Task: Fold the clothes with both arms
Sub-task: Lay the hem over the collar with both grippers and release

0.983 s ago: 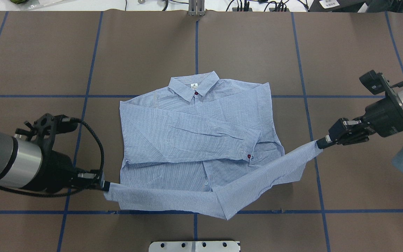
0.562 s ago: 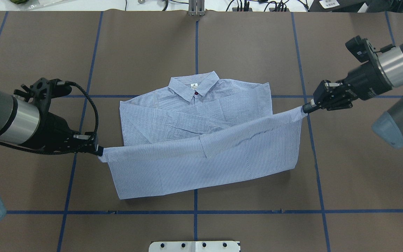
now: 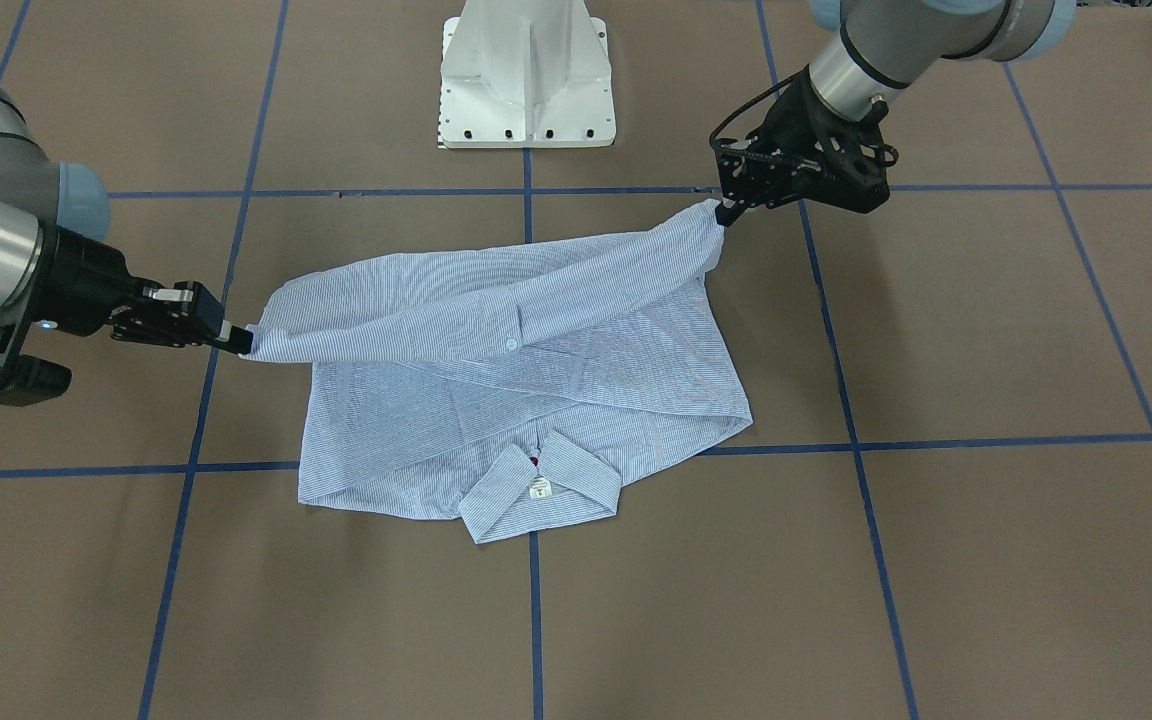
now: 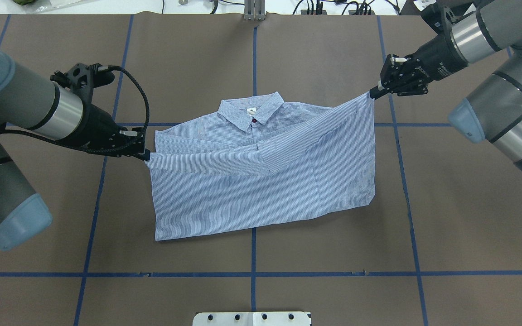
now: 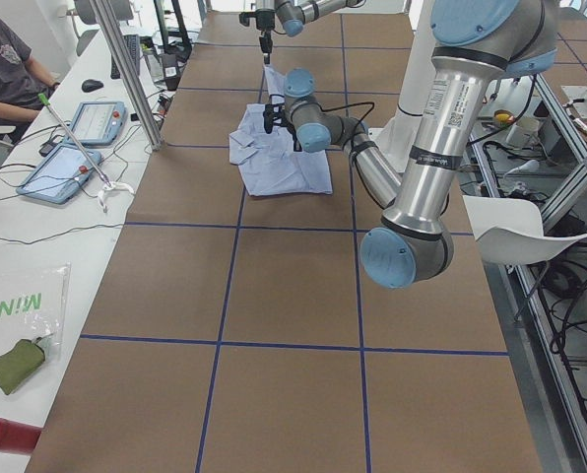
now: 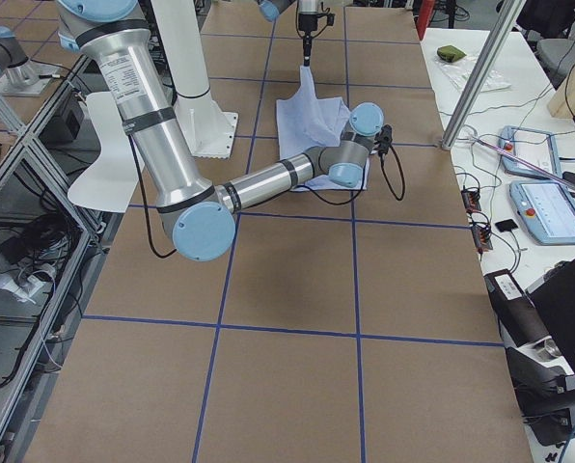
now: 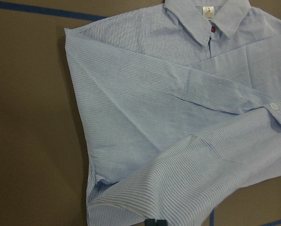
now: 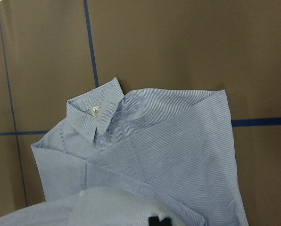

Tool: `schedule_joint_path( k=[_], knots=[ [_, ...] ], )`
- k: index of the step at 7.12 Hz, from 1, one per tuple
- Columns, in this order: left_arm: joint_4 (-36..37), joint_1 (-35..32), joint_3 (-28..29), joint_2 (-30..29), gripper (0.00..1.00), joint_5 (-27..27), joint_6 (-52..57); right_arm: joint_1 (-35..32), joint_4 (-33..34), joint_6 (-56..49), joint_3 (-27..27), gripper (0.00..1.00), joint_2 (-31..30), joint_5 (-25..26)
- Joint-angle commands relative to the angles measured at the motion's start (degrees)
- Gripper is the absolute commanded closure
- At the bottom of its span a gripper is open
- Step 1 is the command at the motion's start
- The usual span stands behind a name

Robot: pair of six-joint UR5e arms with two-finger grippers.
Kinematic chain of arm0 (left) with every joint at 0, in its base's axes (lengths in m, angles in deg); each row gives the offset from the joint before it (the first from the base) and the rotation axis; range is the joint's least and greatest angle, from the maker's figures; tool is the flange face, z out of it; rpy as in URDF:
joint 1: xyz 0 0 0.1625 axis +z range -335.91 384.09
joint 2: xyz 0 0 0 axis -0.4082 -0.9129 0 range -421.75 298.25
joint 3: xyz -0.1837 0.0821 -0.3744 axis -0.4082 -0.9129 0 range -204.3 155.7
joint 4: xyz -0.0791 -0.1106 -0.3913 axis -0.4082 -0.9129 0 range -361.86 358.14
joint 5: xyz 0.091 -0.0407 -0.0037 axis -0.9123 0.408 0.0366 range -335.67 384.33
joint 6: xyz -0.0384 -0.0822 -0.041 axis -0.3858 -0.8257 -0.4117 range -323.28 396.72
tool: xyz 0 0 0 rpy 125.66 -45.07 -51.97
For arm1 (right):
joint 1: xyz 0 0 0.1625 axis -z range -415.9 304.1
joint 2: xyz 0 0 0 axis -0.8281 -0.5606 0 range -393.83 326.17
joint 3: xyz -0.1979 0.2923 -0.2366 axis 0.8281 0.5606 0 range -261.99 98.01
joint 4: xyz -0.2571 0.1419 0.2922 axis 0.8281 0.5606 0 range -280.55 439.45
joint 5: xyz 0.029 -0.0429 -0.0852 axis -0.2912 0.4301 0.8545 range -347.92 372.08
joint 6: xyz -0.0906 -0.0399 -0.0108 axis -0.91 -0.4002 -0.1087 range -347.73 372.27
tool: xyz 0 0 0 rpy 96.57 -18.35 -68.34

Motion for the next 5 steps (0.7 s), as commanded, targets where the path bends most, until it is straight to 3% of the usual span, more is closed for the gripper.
schedule_joint_path(
  k=[1, 3, 5],
  knots=[
    [0.07, -4.72, 4.13, -0.91, 1.00, 1.06, 5.87, -0.14, 2.29, 0.02, 0.97, 1.00, 1.93, 1.36],
    [-4.38, -4.74, 13.67, -5.80, 1.00, 1.07, 6.68, -0.05, 2.58, -2.34, 3.50, 1.00, 2.29, 2.68],
    [-13.43, -4.74, 21.52, -6.27, 1.00, 0.98, 6.59, 0.12, 2.58, -3.41, 7.80, 1.00, 3.85, 2.95]
  ],
)
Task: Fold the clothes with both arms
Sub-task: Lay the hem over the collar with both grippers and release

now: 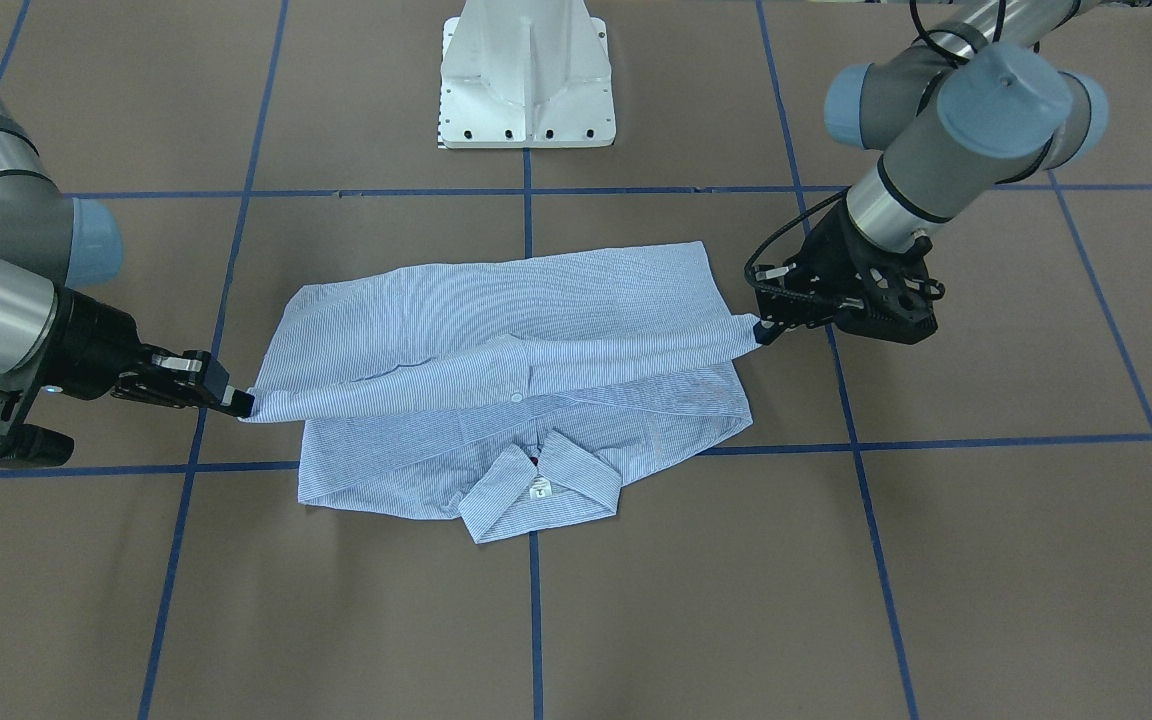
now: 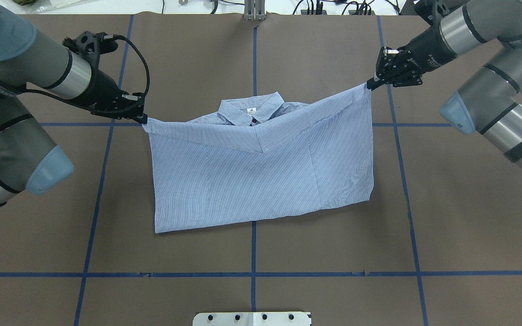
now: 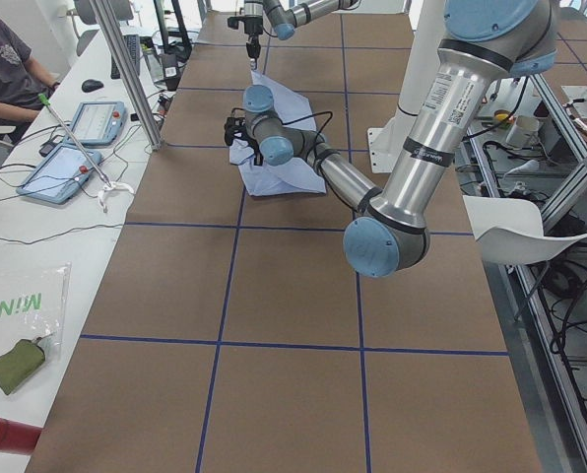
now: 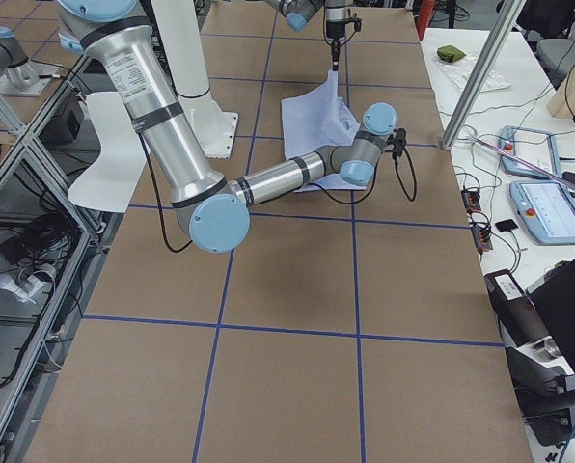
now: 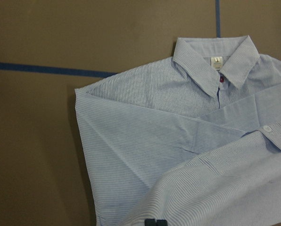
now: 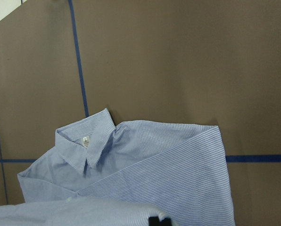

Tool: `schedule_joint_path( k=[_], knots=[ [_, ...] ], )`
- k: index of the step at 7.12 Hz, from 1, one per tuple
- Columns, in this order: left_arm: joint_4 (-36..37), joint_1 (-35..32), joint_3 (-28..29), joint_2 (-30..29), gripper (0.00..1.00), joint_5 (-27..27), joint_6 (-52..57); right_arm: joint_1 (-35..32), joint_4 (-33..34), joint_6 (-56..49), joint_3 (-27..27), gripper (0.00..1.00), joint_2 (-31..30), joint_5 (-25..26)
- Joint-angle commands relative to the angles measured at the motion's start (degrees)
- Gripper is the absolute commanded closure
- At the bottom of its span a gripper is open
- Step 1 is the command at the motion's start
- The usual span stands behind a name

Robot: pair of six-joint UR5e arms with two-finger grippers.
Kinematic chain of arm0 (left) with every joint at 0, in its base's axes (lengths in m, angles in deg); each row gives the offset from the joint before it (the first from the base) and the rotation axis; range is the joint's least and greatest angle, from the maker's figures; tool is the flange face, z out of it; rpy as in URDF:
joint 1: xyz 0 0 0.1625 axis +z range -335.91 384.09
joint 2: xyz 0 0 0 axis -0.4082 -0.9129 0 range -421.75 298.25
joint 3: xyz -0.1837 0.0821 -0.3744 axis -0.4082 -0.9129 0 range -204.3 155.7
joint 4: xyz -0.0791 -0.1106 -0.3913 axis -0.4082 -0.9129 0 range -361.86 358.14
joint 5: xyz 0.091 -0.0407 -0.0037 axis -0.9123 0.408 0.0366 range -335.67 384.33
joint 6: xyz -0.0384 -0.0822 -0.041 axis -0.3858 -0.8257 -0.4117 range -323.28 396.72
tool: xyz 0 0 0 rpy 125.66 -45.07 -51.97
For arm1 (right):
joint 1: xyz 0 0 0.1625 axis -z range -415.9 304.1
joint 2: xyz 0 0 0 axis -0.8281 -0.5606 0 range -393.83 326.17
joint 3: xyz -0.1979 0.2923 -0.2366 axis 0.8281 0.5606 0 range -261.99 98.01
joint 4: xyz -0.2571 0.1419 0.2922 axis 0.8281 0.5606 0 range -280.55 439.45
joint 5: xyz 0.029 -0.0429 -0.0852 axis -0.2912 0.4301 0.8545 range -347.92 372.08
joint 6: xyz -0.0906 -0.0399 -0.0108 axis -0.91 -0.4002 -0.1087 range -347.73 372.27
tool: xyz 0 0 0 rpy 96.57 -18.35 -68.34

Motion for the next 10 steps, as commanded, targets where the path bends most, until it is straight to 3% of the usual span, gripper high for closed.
schedule_joint_path(
  k=[1, 4, 7, 8, 9, 10],
  knots=[
    [-7.16, -0.03, 6.75, -0.56, 1.00, -0.06, 0.03, 0.55, 0.03, -0.55, 4.46, 1.00, 2.15, 0.45],
    [-8.06, -0.03, 8.44, -0.55, 1.00, -0.06, 0.30, 3.10, 0.03, -0.64, 9.82, 1.00, 5.57, 5.18],
    [-10.43, 0.05, 10.63, -0.64, 1.00, -0.15, -0.05, 4.34, 0.11, -0.55, 10.98, 1.00, 5.67, 7.04],
    [-10.43, -0.03, 10.82, -0.64, 1.00, -0.15, -0.14, 4.34, 0.11, -0.20, 11.33, 0.72, 5.67, 7.04],
    [-10.43, 0.05, 10.73, -0.56, 0.55, -0.15, -0.14, 5.03, 0.03, -0.11, 11.33, 0.01, 5.85, 9.05],
    [-10.52, 0.05, 10.73, -0.64, 0.02, -0.41, 0.47, 5.13, 0.03, -0.02, 11.59, 0.00, 5.67, 9.41]
  ],
)
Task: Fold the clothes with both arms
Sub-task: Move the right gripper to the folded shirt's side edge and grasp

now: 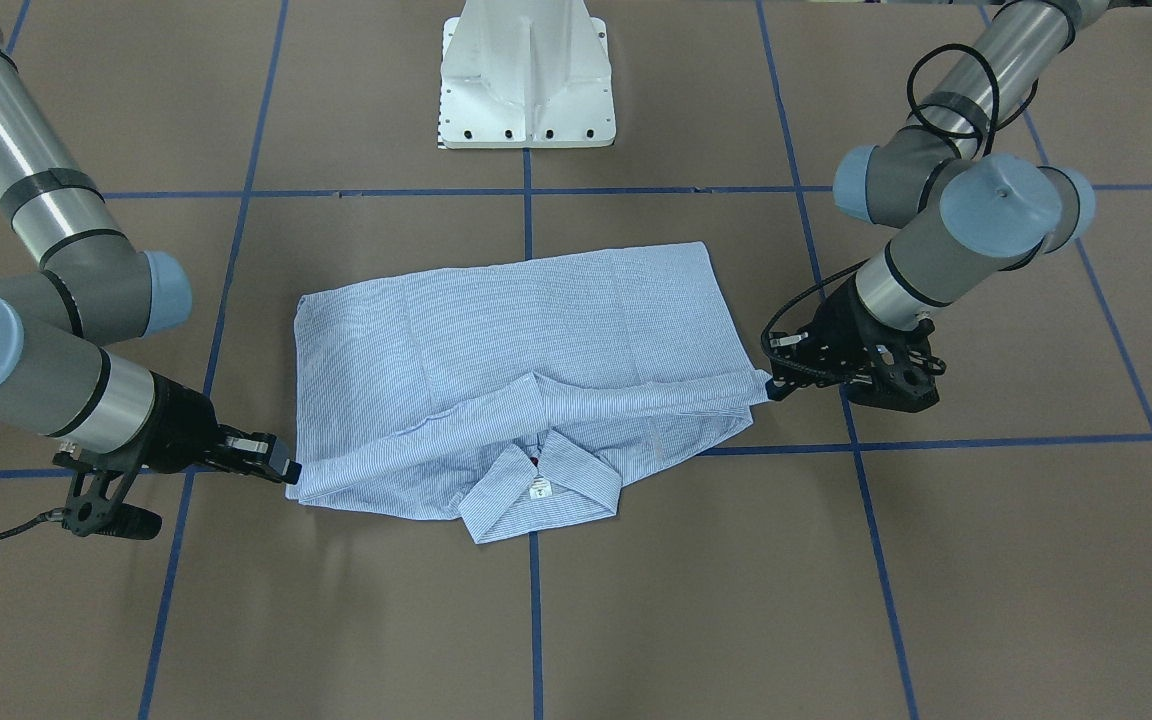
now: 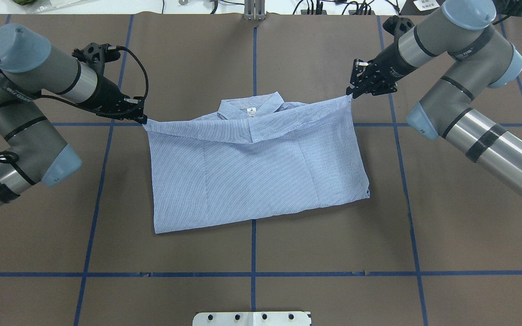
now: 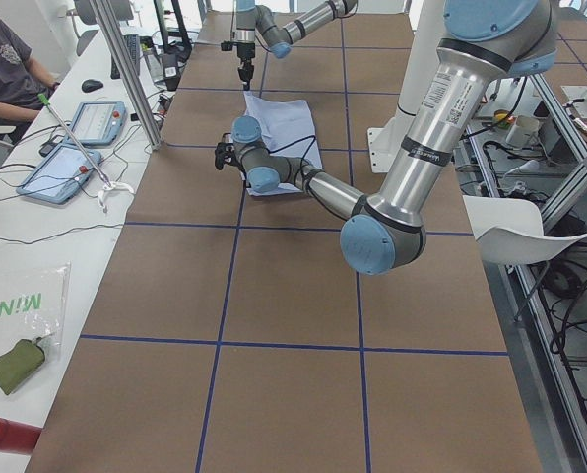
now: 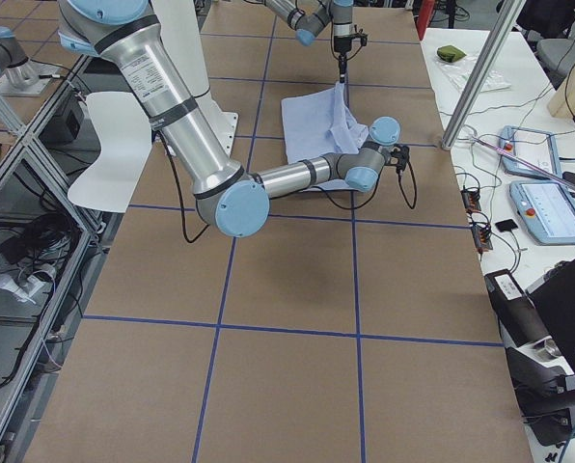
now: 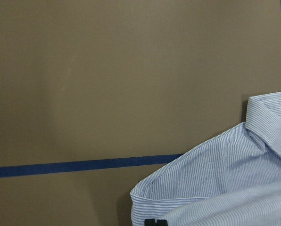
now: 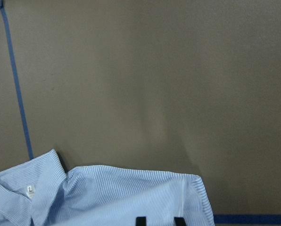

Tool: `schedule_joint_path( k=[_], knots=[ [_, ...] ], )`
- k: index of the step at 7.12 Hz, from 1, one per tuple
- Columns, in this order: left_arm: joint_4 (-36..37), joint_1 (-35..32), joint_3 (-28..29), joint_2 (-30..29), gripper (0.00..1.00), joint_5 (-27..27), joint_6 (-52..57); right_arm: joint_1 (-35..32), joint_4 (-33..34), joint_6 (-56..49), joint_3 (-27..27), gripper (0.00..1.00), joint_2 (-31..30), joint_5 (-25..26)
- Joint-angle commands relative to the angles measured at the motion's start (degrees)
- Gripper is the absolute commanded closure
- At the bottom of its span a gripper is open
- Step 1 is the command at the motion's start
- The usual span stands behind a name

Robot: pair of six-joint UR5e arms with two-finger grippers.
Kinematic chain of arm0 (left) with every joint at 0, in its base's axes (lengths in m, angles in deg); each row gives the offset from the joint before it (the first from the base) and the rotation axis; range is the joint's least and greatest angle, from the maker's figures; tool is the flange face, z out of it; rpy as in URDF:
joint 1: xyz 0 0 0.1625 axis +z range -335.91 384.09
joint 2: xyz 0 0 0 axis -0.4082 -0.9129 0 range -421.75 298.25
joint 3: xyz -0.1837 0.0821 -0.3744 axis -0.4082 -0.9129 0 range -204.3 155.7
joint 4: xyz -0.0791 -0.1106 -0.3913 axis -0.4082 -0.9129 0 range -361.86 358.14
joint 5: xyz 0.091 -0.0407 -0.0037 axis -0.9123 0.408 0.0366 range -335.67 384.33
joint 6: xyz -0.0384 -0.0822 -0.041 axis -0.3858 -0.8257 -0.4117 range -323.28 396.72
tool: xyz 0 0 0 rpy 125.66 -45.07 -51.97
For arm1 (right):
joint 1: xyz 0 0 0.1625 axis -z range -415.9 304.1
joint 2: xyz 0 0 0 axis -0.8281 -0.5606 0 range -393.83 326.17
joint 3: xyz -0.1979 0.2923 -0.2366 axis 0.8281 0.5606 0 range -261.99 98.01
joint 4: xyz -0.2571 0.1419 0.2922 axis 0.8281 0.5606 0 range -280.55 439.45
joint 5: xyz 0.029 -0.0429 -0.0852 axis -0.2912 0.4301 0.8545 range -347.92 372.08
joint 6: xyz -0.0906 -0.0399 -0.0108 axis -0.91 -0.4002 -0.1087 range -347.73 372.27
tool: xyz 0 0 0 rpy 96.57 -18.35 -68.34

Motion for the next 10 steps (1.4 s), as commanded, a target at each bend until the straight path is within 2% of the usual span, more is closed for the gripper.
schedule_joint_path(
  k=[1, 3, 5, 8, 10],
  knots=[
    [-0.20, 0.02, 0.04, -0.03, 0.01, -0.28, 0.44, 0.21, -0.12, -0.21, 0.34, 0.00, -0.51, 0.85],
    [-0.11, -0.06, -0.22, -0.12, 0.01, -0.29, 0.45, 0.13, -0.55, 0.49, -1.15, 0.00, -1.21, 0.41],
    [0.15, -0.15, -1.71, -0.03, 0.01, -0.11, -0.43, 2.05, -0.03, 1.19, -9.98, 0.00, -7.42, 0.32],
    [0.42, -0.15, -3.04, 0.06, 0.01, -0.20, -0.52, 8.28, -0.03, 1.54, -21.25, 0.00, -19.11, 1.11],
    [0.50, -0.15, -3.22, -0.03, 0.01, -0.37, -0.52, 10.83, -0.03, 1.54, -21.90, 0.00, -21.25, 2.77]
  ],
)
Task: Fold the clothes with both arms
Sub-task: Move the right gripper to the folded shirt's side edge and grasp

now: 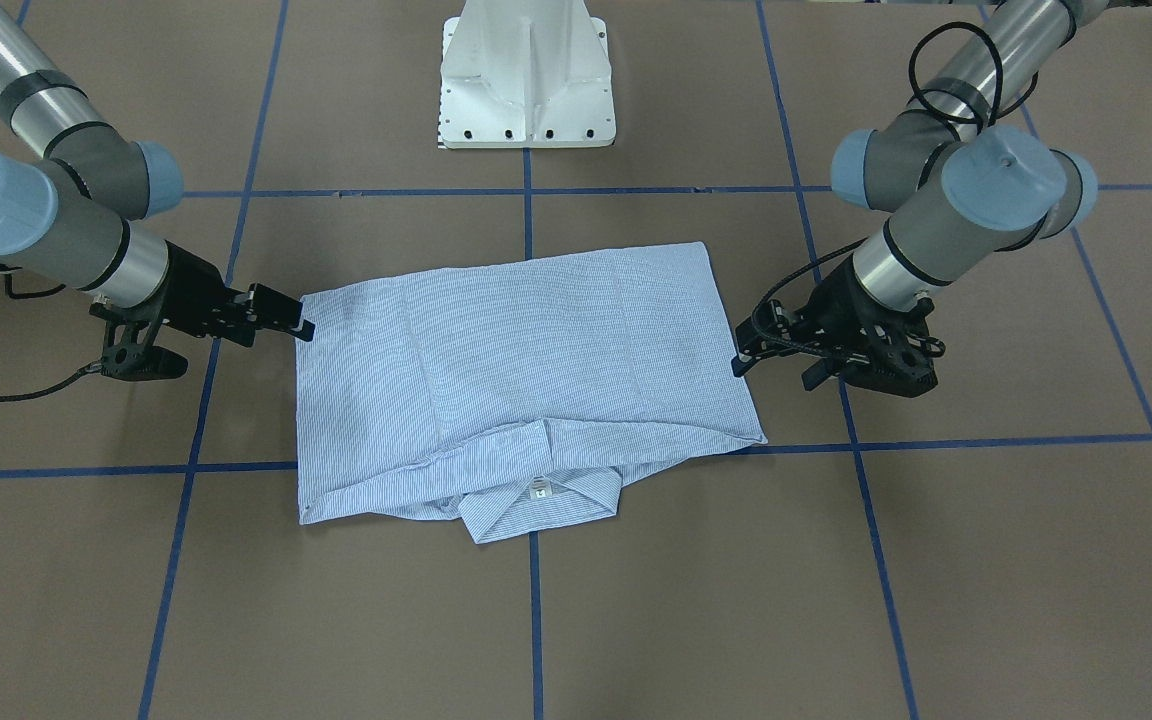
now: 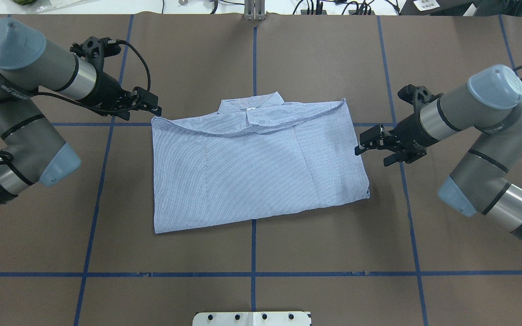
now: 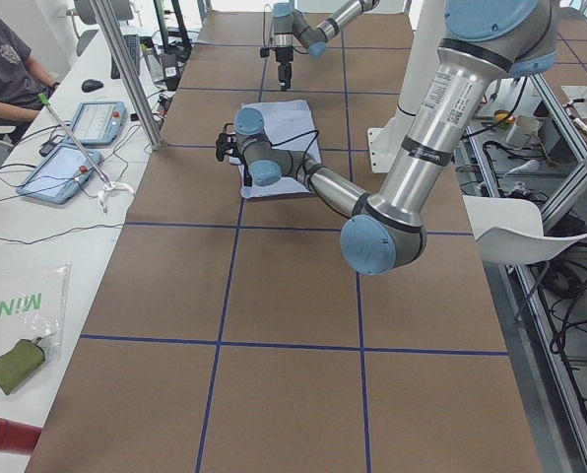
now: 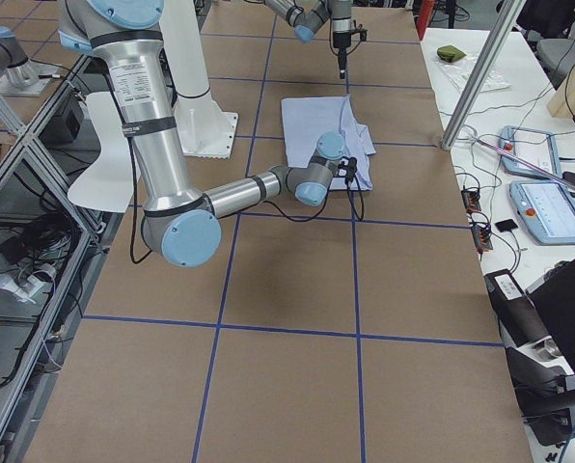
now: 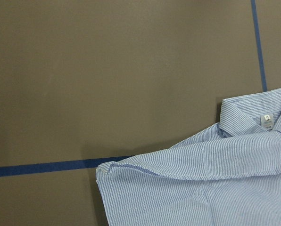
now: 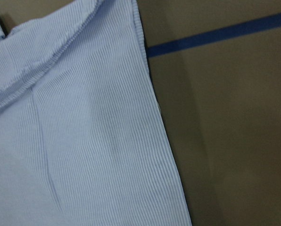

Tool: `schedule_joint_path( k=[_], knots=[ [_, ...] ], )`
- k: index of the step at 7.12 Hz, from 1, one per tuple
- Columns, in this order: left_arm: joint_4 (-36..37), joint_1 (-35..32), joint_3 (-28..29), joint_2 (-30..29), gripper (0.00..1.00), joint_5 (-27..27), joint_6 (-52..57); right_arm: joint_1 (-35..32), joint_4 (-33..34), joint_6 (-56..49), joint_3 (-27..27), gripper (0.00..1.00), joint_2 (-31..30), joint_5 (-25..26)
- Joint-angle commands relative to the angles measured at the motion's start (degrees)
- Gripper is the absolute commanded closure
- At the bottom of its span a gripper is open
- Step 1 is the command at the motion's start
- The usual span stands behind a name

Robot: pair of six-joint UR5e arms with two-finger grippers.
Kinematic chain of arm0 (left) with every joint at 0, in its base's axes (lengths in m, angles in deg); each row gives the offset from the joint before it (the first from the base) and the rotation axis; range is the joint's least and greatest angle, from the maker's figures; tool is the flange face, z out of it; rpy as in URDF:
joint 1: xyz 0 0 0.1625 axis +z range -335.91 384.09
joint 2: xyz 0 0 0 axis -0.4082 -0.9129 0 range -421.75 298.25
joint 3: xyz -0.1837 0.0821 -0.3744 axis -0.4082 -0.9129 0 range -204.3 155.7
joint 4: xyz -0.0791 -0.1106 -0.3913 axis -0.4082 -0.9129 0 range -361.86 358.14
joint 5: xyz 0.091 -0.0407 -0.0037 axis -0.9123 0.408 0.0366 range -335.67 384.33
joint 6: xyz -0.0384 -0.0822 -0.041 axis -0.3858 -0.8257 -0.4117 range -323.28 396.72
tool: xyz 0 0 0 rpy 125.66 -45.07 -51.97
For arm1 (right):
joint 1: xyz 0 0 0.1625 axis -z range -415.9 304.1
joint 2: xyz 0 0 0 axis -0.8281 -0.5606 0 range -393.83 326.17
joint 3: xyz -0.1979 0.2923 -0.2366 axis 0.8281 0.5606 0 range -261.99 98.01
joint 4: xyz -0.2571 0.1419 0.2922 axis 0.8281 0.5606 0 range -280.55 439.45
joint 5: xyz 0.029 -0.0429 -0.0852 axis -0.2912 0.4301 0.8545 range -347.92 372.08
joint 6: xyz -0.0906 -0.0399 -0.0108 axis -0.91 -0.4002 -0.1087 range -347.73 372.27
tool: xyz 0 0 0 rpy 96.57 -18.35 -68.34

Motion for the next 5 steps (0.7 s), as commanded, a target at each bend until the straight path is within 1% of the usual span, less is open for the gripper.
schedule_joint_path(
  k=[1, 3, 4, 5],
  knots=[
    [0.03, 0.00, -0.55, -0.07, 0.01, -0.01, -0.01, 2.96, 0.17, 0.03, -0.66, 0.00, -1.54, 2.75],
    [0.03, 0.00, -0.64, -0.07, 0.01, -0.18, -0.01, 4.55, 0.26, 0.03, -0.30, 0.02, -0.93, 3.56],
    [0.03, 0.00, -0.64, 0.02, 0.01, -0.18, -0.01, 5.17, 0.26, 0.03, -0.30, 0.13, -0.83, 3.65],
    [0.03, 0.00, -0.64, 0.10, 0.01, -0.18, -0.01, 5.61, 0.26, 0.03, -0.22, 0.20, -0.83, 4.00]
  ],
)
